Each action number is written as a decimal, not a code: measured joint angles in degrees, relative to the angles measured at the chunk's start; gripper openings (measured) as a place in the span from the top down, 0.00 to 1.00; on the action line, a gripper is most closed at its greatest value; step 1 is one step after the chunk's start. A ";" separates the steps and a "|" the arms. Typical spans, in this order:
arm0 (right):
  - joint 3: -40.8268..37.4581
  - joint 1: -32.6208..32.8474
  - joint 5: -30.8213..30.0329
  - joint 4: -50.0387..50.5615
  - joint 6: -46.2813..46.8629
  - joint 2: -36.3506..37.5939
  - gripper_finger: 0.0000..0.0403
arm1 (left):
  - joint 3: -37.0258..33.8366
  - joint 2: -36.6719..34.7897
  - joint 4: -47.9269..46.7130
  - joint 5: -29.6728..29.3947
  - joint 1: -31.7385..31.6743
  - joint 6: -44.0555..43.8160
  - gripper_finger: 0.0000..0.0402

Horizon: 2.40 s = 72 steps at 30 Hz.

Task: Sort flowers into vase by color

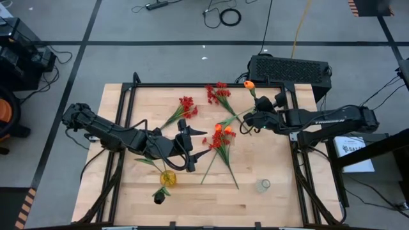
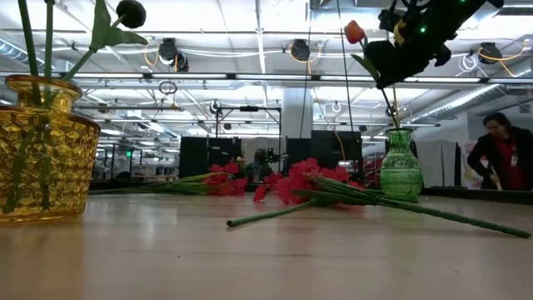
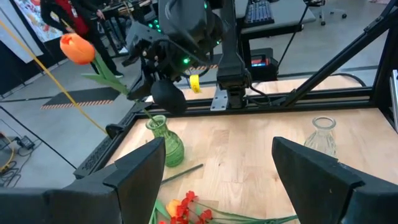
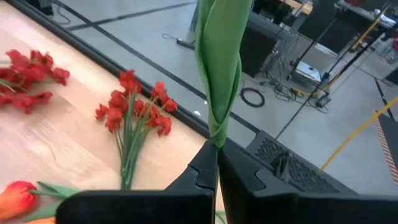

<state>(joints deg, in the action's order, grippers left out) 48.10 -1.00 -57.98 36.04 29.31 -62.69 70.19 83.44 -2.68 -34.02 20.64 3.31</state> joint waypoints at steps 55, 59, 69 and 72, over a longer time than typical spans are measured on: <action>3.91 33.18 8.33 -1.87 3.33 9.98 0.40 | 9.72 9.97 -13.58 3.36 -4.80 -4.45 0.25; 3.91 35.49 6.10 -1.96 4.32 7.79 0.40 | 12.42 12.06 -18.65 8.38 -6.60 -4.37 0.25; 3.91 36.83 5.78 -3.32 4.54 8.83 0.40 | 13.40 12.74 -23.22 24.23 -7.50 -1.05 0.25; 3.91 37.17 7.24 -4.12 4.32 8.82 0.40 | 13.38 12.15 -26.18 24.39 -6.99 -0.88 0.25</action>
<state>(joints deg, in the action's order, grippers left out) 52.01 36.17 -50.74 31.93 33.63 -53.87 83.57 95.59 -28.86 -9.63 13.65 2.43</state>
